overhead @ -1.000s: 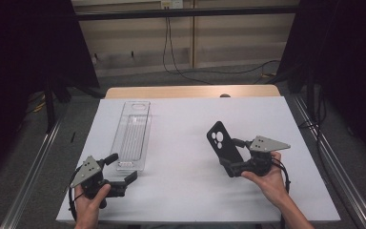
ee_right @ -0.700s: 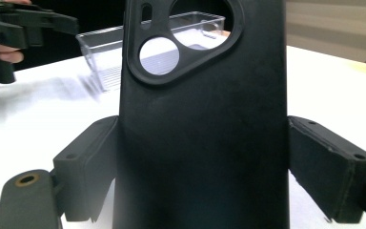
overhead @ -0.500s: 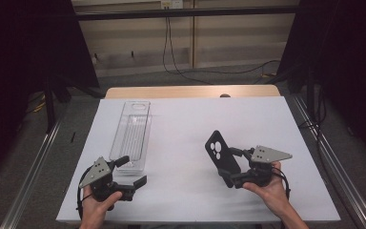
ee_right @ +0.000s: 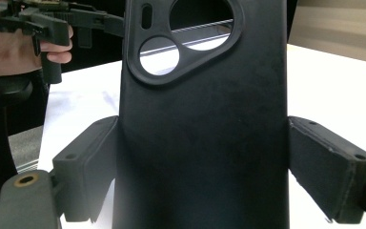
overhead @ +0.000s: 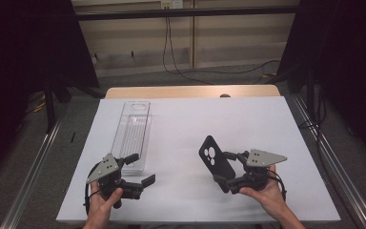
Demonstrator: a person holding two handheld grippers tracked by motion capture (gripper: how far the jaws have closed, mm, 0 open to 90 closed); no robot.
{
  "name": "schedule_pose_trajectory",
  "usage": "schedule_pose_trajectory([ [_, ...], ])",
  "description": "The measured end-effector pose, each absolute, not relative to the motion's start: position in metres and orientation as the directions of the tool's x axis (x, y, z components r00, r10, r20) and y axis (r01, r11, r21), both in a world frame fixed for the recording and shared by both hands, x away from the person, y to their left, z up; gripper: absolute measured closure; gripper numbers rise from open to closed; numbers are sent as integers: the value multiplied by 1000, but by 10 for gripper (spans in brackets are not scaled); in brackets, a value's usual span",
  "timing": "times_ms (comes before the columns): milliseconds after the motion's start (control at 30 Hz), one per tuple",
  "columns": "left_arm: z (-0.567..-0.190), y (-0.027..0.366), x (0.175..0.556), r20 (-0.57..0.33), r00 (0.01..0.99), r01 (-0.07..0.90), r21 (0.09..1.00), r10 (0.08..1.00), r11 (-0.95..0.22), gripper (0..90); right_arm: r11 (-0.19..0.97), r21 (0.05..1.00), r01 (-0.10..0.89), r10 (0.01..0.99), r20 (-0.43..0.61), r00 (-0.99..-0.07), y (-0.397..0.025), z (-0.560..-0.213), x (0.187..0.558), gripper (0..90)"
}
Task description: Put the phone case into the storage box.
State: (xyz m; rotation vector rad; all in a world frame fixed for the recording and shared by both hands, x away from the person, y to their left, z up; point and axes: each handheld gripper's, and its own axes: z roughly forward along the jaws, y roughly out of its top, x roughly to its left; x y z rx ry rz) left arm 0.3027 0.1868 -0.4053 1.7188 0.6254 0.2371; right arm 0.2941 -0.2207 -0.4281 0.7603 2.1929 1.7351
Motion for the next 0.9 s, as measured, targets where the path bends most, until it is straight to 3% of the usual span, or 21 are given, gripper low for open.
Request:
schedule_pose_trajectory([
  [233,-402,170,304,-201,861,298,944,468,-144,35,162,956,245,520,128,-845,-218,-427,294,141],
  [700,-389,137,319,-128,924,221,948,361,-228,53,177,955,237,496,121,-860,-213,-427,294,141],
  [900,-387,122,327,-153,946,221,950,286,-222,47,177,956,234,489,121,-864,-214,-426,294,141],
])
